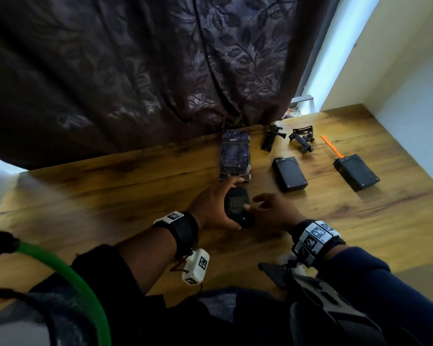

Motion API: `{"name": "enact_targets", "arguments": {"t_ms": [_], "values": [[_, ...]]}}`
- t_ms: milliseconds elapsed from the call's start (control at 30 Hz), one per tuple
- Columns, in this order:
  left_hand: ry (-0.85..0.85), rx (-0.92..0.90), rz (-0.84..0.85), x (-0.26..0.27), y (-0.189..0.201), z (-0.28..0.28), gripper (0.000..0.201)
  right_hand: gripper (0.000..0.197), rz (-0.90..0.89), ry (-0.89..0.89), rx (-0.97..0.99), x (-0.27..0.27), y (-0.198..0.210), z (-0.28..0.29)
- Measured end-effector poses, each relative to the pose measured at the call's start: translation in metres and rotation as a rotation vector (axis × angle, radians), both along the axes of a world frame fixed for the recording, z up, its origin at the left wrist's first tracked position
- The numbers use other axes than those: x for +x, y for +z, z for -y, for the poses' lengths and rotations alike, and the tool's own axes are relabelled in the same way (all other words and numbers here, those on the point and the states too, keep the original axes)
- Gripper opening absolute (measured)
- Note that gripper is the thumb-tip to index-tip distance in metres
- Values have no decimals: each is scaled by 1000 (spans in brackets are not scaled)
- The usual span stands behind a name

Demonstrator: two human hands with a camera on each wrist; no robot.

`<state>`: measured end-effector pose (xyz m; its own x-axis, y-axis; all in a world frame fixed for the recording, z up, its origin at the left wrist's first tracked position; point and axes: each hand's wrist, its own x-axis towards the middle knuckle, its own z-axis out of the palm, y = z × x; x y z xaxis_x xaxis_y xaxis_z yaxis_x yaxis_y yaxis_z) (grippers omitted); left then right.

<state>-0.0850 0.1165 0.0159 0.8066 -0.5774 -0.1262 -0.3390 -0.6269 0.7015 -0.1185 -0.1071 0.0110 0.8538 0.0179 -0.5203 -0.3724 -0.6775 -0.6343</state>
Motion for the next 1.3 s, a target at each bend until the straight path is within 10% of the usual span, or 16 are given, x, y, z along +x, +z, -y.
{"name": "enact_targets", "arguments": {"t_ms": [367, 567, 667, 967, 1300], "values": [[143, -177, -45, -46, 20, -144, 118, 33, -162, -57, 651, -18, 25, -136], [484, -541, -376, -39, 34, -169, 44, 37, -92, 7, 793, -14, 46, -163], [578, -558, -284, -37, 42, -174, 21, 40, -22, 2, 829, -16, 51, -172], [703, -846, -374, -42, 51, -167, 16, 54, 219, 29, 753, -22, 48, -163], [318, -794, -506, -51, 61, -171, 77, 25, 519, -14, 830, -17, 67, -156]]}}
